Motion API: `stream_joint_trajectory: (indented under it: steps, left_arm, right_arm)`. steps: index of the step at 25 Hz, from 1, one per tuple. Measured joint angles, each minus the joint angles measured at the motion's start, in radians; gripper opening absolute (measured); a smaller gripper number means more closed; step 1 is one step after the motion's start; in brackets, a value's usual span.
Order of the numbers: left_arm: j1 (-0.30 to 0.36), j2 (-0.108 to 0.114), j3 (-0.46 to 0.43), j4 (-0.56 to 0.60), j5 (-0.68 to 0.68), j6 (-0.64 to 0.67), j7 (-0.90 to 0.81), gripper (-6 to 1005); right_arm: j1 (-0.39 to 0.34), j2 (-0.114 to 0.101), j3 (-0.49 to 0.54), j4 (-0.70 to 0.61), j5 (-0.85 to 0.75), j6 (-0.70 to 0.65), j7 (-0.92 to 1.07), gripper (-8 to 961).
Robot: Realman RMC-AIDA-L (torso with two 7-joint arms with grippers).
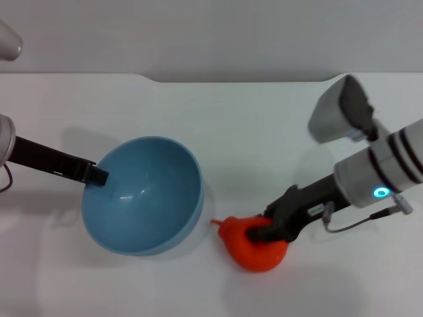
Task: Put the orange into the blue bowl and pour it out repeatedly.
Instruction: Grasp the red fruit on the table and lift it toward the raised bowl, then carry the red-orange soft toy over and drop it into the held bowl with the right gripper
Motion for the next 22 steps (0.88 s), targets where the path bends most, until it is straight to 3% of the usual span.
stream_joint_trajectory:
  steps: [3,7,13,18,22]
  left_arm:
    - [-0.008,0.0,0.013,-0.007,0.0,-0.007,0.0,-2]
    - [-0.041,0.001,0.035,-0.051,0.002,-0.01,0.001,-2]
    - [-0.123,-0.001,0.15,-0.15,0.012,-0.042,-0.004,-1]
    - [-0.198,-0.01,0.26,-0.208,0.008,-0.085,-0.025,-1]
    - [-0.244,-0.012,0.354,-0.233,0.006,-0.131,-0.062,-2]
  right_arm:
    - [-0.055,-0.002,0.087,-0.069,-0.001,-0.028,0.004,223]
    - [-0.096,-0.004,0.157,-0.156,-0.001,-0.079,-0.001,194]
    - [-0.185,0.004,0.269,-0.445,0.041,-0.187,0.001,151]
    - [-0.189,0.004,0.295,-0.543,0.146,-0.268,-0.006,108]
    - [-0.175,0.004,0.249,-0.57,0.186,-0.313,-0.049,73]
